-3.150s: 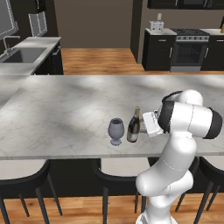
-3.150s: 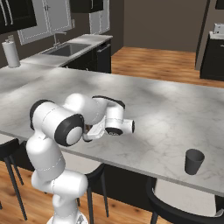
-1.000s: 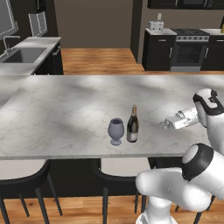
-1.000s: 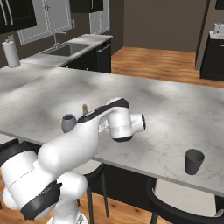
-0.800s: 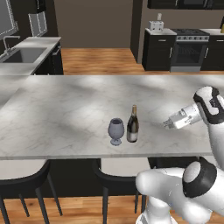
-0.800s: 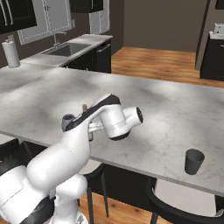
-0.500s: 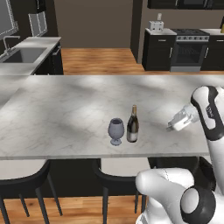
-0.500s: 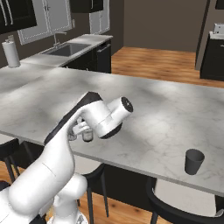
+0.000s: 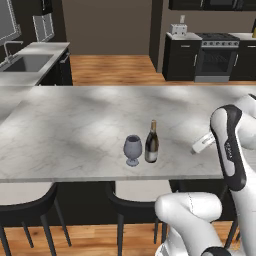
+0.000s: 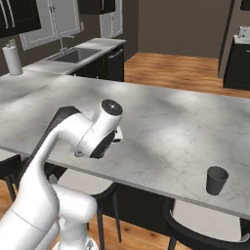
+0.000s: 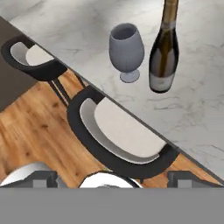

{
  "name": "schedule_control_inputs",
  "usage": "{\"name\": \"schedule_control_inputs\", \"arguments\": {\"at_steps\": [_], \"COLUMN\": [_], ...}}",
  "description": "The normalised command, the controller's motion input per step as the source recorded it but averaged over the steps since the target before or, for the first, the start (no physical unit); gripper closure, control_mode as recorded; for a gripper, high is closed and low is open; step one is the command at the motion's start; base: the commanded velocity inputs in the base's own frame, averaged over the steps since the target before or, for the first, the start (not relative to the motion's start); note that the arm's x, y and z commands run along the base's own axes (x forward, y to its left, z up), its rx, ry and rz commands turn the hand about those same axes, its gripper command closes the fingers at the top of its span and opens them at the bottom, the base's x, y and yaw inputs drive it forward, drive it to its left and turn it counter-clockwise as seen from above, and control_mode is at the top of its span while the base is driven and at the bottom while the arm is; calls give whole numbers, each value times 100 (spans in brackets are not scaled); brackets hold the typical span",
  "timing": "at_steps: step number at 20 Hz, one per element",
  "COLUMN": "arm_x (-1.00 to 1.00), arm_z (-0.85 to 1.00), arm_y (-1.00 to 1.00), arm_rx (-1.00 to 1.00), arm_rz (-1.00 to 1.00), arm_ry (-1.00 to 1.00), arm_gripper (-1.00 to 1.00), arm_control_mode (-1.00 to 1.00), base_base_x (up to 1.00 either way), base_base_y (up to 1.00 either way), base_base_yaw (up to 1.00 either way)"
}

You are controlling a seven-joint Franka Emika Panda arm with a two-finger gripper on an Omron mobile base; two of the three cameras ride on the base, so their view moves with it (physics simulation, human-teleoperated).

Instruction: There is a wine glass and glass cup on the dining counter. Place the wine bottle next to the wine glass and the juice bottle next to the glass cup.

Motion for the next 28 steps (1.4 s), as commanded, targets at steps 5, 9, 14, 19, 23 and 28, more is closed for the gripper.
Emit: {"name": "schedule_control_inputs", "arguments": {"at_steps": [5, 9, 14, 19, 23, 28], "arm_x": [-41, -36, -11, 0, 0, 0], "arm_z": [12, 7, 5, 1, 0, 0], "arm_y": [0, 0, 0, 0, 0, 0], "arm_rx": [-10, -13, -17, -11, 0, 0], "arm_rz": [-37, -37, -30, -17, -1, 0], "arm_ry": [11, 11, 6, 0, -3, 0], "arm_gripper": [-100, -100, -100, -100, -100, -100], "arm_control_mode": [-100, -100, -100, -100, -100, -100], "base_base_x": [0, 0, 0, 0, 0, 0], "base_base_y": [0, 0, 0, 0, 0, 0], "base_base_yaw": [0, 0, 0, 0, 0, 0]}}
